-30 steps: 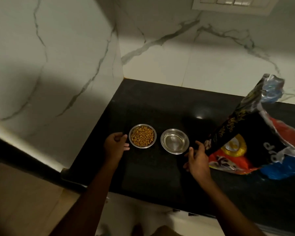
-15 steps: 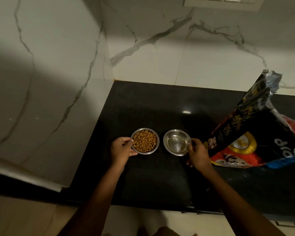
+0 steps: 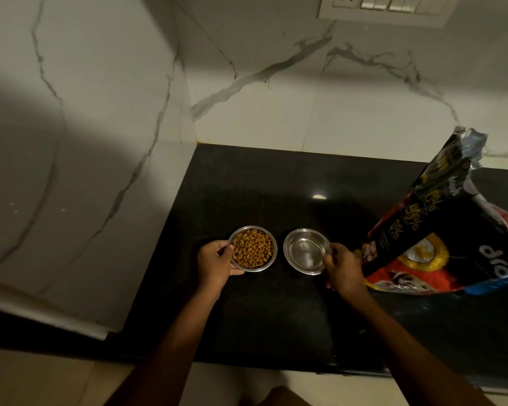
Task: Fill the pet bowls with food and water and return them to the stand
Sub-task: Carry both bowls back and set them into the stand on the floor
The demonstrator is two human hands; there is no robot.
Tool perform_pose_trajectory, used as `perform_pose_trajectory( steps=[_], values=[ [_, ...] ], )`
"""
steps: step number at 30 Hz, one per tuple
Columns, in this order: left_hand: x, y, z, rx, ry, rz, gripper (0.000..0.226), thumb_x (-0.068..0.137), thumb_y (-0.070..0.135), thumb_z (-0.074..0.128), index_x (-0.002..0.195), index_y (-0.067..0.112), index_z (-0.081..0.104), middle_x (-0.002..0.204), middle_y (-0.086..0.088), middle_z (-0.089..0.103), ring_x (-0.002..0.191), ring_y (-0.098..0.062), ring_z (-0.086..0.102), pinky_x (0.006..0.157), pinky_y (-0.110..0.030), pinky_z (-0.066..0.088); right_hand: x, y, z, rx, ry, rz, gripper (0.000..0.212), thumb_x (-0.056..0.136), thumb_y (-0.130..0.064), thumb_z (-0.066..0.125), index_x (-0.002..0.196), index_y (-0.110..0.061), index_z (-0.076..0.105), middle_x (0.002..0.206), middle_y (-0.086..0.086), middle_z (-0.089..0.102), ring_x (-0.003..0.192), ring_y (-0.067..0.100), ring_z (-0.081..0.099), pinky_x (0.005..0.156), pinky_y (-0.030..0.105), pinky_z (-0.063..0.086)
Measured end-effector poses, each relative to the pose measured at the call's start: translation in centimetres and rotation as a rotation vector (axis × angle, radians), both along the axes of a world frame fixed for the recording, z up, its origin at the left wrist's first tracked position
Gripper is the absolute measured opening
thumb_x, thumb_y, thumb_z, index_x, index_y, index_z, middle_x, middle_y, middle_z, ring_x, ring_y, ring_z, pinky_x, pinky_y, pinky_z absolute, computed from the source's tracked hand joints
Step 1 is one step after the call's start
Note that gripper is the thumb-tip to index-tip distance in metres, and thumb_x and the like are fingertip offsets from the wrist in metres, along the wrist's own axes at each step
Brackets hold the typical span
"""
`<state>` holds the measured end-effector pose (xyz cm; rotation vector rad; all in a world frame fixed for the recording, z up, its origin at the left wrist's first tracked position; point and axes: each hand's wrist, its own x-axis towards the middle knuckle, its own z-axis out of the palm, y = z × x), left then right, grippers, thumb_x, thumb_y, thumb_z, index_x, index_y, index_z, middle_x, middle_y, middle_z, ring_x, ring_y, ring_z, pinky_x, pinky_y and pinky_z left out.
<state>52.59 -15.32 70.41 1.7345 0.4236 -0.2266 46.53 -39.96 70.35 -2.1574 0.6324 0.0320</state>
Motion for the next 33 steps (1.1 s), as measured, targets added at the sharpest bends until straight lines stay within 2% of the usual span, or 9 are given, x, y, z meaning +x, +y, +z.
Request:
perform_pose_trajectory(
  steps=[7,13,24,33],
  values=[
    [-0.4,0.4,-0.3,0.009,0.0,0.014,0.022,0.097,0.008,0.052,0.117,0.003,0.062,0.111,-0.02,0.066,0.069,-0.025,0.071,0.049,-0.032,0.06,0.0,-0.1,0.0,0.017,-0.018,-0.006,0.027,0.099,-0.012,0.05,0.126,-0.012,0.053,0.083,0.004,0.064,0.055,0.014,0.06,0.045,0.022,0.047],
    [-1.0,0.9,0.4,-0.05,-0.033,0.074,0.026,0.096,0.006,0.053,0.121,0.0,0.061,0.109,-0.019,0.065,0.067,-0.025,0.069,0.042,-0.025,0.056,-0.2,-0.2,-0.2,0.035,-0.047,0.001,0.026,0.099,-0.011,0.05,0.125,-0.012,0.054,0.083,0.007,0.066,0.054,0.017,0.062,0.047,0.025,0.05],
    [-3.5,2.6,0.6,-0.071,-0.052,0.145,0.026,0.097,0.006,0.052,0.119,-0.002,0.062,0.107,-0.026,0.066,0.074,-0.034,0.07,0.043,-0.026,0.057,0.1,-0.6,-0.6,-0.006,-0.039,0.029,0.028,0.099,-0.013,0.05,0.127,-0.01,0.053,0.086,0.008,0.066,0.051,0.015,0.06,0.041,0.018,0.044],
    [-5.4,2.8,0.3,-0.075,-0.03,0.217,0.027,0.097,0.005,0.051,0.122,-0.003,0.059,0.113,-0.027,0.064,0.078,-0.035,0.067,0.041,-0.023,0.054,0.2,-0.6,-0.6,0.023,-0.03,0.039,0.024,0.099,-0.014,0.05,0.123,-0.012,0.054,0.084,0.007,0.065,0.057,0.018,0.062,0.047,0.024,0.047]
  ],
)
